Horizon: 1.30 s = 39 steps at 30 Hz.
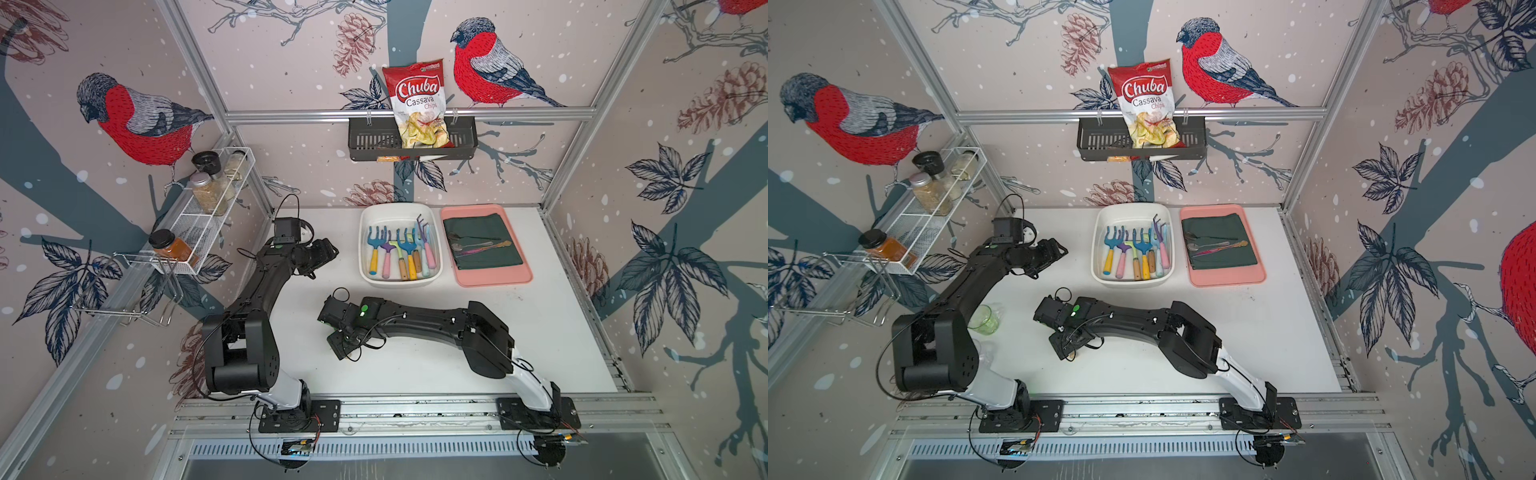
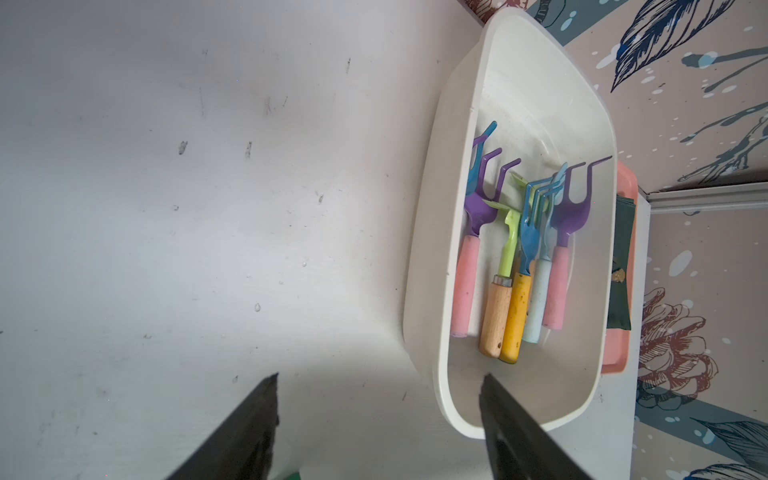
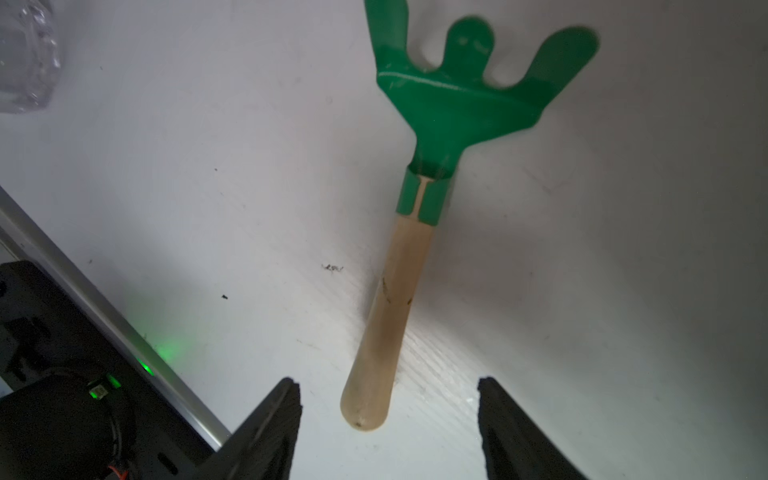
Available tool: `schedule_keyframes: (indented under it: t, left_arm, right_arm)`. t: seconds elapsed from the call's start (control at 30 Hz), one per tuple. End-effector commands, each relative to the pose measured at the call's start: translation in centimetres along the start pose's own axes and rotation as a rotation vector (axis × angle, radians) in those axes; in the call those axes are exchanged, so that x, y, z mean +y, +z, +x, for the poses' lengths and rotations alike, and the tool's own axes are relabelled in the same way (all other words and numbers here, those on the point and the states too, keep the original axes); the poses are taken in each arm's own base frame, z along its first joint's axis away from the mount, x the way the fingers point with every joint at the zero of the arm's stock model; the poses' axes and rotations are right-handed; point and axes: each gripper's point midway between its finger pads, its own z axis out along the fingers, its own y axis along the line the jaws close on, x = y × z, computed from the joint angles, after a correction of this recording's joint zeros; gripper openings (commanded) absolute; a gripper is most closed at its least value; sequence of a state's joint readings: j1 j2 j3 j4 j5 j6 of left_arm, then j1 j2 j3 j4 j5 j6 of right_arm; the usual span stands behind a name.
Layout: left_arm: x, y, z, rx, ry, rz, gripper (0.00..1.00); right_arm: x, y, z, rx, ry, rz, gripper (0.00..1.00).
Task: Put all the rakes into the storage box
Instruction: Pick up the rake at the center of the board.
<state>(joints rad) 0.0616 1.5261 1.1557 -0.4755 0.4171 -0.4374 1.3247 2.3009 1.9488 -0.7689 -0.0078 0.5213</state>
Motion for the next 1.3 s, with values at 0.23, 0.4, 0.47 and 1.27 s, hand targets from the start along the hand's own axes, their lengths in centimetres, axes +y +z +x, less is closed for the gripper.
schedule_keyframes:
  t: [0.23, 0.4, 0.47, 1.27]
  left_arm:
    - [-0.4, 0.0, 0.2, -0.011, 0.012, 0.059, 0.77]
    - [-0.4, 0.1, 0.2, -0.013, 0.012, 0.063, 0.77]
    - [-0.4, 0.0, 0.2, -0.015, 0.012, 0.064, 0.77]
    - [-10.7, -7.1, -2.1, -0.227, 0.082, 0.358, 0.75]
  right_arm:
    - [-1.2, 2.7, 1.7, 0.105, -0.017, 0.029, 0.43]
    - [-1.7, 3.6, 2.1, 0.124, -0.016, 0.038, 0.37]
    - [-2.0, 3.7, 2.0, 0.126, -0.013, 0.041, 0.30]
    - [-11.6, -11.1, -5.4, -0.215, 0.348, -0.050, 0.09]
